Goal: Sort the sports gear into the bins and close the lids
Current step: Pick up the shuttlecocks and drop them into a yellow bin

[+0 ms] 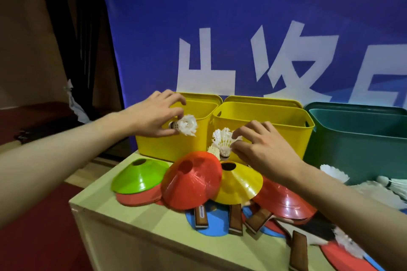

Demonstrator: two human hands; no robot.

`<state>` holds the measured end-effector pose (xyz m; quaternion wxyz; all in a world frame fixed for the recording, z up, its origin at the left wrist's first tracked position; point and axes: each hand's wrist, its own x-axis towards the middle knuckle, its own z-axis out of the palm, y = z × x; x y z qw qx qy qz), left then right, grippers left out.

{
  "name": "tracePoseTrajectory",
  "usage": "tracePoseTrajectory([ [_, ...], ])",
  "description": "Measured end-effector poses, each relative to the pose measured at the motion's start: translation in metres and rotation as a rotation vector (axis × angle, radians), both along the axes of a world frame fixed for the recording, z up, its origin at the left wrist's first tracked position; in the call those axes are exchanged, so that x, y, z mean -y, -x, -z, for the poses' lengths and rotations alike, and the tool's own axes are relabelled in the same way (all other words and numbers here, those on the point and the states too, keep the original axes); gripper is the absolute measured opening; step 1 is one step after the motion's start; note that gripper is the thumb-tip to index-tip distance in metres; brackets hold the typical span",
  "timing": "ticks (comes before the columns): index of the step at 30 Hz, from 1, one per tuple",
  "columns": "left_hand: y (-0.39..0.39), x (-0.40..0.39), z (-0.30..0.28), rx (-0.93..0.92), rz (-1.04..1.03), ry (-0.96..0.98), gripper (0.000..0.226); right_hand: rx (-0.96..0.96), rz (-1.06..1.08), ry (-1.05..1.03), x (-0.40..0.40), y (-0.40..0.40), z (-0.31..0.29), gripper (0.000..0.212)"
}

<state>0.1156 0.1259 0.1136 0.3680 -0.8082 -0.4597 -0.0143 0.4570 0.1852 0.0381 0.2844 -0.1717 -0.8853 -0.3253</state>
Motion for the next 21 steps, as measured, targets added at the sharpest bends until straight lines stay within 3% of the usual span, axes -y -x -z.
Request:
tracePoseTrajectory([
  [5, 0.025, -0.066, -0.051, -0.007, -0.166, -0.033, 0.042, -0.024, 0.006, -0.028, -0.013, 0.010, -0.027, 0.013],
  [10, 0.039, -0.106, -0.043, 0.131, -0.384, 0.068, 0.078, -0.110, 0.039, -0.044, -0.046, 0.051, -0.073, 0.015],
  [15, 0.069, -0.066, -0.024, 0.127, -0.315, 0.097, 0.063, -0.207, 0.070, 0.058, -0.090, 0.124, -0.103, 0.022],
  [19, 0.081, -0.028, -0.015, 0.137, -0.304, 0.180, 0.060, -0.060, 0.201, 0.271, -0.106, 0.156, -0.096, 0.033],
  [21, 0.074, -0.025, -0.012, 0.149, -0.276, 0.206, 0.059, -0.026, 0.193, 0.282, -0.098, 0.145, -0.086, 0.031],
])
